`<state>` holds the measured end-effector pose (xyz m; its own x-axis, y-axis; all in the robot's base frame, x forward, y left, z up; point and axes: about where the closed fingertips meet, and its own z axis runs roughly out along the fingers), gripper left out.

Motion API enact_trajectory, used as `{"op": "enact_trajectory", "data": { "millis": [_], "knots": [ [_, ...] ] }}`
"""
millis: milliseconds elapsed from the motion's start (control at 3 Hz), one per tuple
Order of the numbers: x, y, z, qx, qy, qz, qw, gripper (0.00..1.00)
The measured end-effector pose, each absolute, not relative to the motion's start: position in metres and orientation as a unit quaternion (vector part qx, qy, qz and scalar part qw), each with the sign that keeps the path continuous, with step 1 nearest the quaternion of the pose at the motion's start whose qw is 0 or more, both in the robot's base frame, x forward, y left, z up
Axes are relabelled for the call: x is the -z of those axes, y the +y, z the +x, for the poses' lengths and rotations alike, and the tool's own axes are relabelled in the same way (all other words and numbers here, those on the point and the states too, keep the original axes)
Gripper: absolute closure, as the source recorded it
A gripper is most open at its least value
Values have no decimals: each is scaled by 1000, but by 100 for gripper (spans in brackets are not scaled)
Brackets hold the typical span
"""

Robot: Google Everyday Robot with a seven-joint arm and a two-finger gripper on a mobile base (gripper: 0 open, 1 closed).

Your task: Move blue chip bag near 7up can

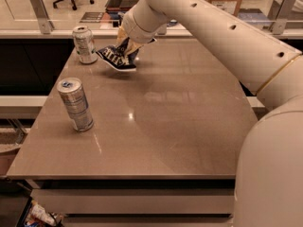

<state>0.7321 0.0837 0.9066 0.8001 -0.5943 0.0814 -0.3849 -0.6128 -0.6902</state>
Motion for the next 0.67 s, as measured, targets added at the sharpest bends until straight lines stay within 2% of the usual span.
{"op": "enact_trajectory", "data": {
  "millis": [667],
  "knots": [
    [-902, 87, 732, 149, 275, -886, 341, 36]
  ]
}}
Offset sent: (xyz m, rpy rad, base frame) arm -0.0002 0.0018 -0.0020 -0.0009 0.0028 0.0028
